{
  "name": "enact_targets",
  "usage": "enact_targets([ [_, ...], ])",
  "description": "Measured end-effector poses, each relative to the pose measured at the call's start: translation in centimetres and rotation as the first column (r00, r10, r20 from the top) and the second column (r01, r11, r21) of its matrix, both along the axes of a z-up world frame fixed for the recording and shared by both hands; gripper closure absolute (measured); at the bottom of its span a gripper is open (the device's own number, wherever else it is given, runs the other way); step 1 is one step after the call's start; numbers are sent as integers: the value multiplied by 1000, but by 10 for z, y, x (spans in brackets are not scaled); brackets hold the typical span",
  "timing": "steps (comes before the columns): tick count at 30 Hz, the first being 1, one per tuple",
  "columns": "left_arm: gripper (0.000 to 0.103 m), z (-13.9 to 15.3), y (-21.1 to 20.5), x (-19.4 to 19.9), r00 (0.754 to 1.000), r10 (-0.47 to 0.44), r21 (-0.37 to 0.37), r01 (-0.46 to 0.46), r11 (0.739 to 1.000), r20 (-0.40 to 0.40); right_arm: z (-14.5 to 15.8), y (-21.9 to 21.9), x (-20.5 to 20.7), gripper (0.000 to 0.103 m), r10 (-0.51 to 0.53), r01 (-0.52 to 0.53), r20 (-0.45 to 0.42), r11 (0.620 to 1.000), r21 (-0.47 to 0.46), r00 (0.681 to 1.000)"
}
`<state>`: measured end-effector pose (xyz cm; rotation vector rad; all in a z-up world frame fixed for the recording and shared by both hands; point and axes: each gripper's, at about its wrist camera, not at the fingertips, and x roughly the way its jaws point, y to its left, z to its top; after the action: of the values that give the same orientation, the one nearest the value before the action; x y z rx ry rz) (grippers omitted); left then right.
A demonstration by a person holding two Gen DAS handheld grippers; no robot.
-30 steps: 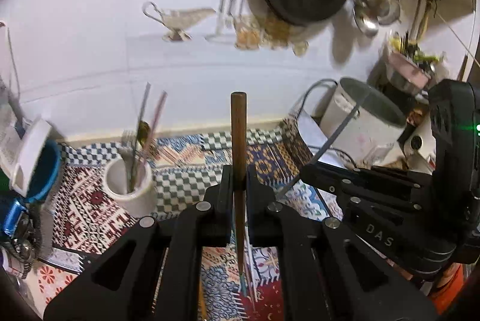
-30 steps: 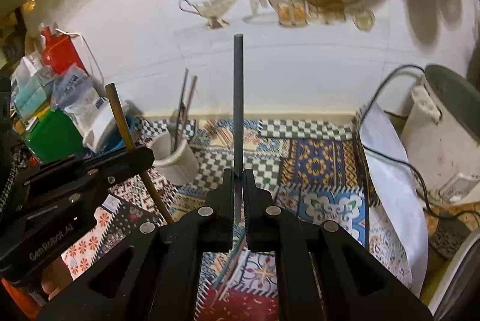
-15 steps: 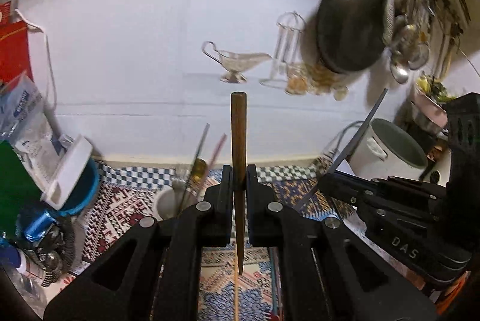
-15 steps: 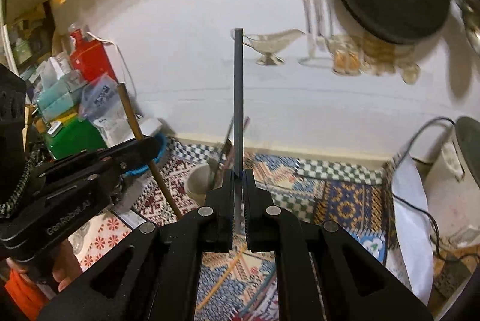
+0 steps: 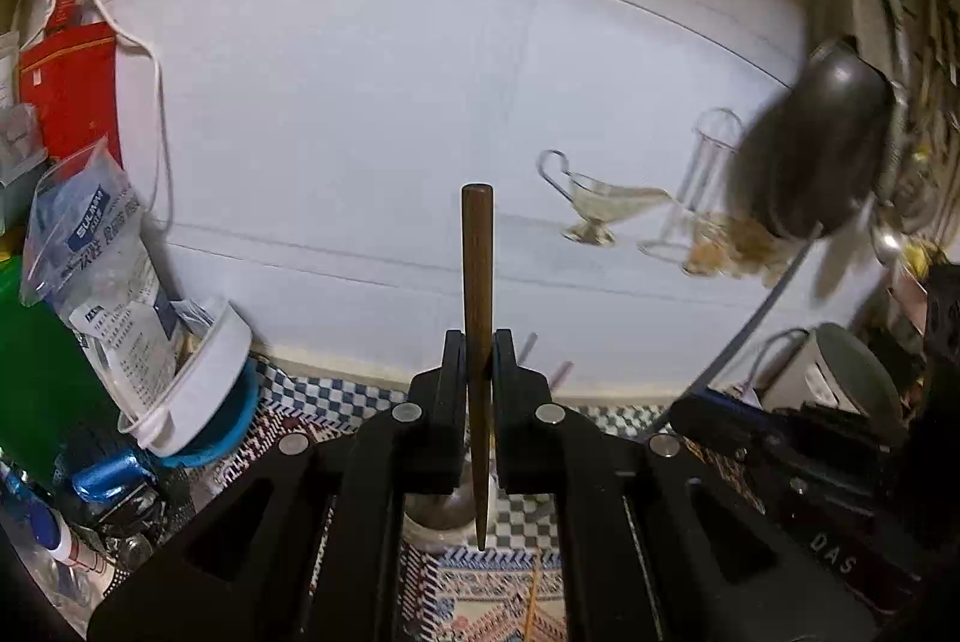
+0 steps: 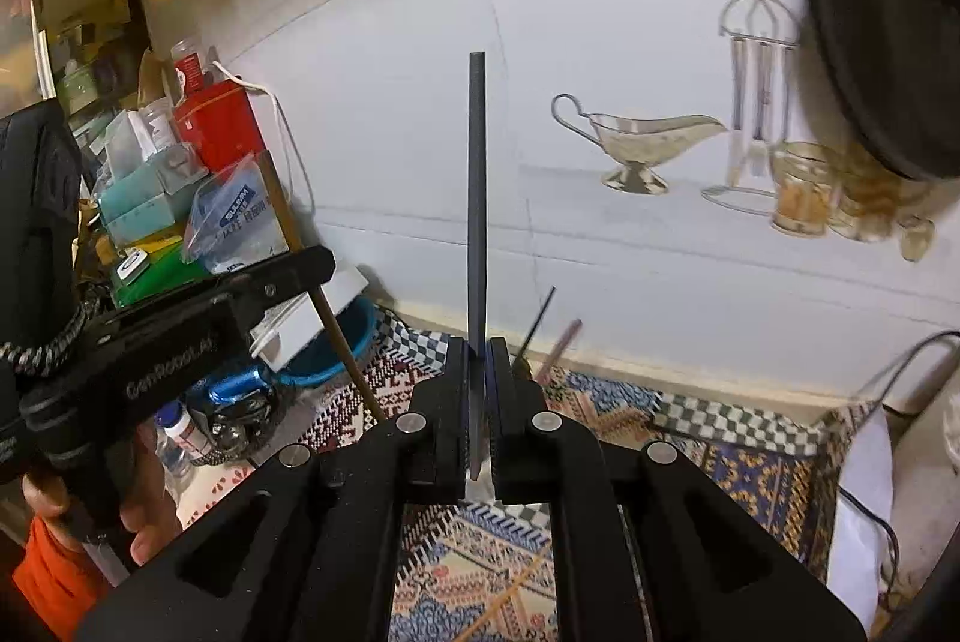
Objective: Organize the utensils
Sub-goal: 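Carry the brown chopstick and dark stick up toward the white cup with both tools, then lower the brown chopstick into the white cup with the left tool while the right tool inserts the dark stick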
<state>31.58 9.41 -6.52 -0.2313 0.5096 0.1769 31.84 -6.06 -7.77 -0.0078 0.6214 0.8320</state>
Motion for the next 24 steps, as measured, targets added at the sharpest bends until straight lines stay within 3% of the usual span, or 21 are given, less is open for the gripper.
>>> enact_targets([
  [7,97,-8,20,23,999,48,2,-48,999,-16,-14,23,18,98,39,-39,-35,999,-9,999],
  [14,97,-40,31,44,995,79,10,-78,997,-62,-45,44,33,98,73,-78,-107,996,-51,992],
  [24,97,-97,42,65,974,85,7,-85,996,-208,-87,66,45,98,95,-124,-197,983,-137,976],
])
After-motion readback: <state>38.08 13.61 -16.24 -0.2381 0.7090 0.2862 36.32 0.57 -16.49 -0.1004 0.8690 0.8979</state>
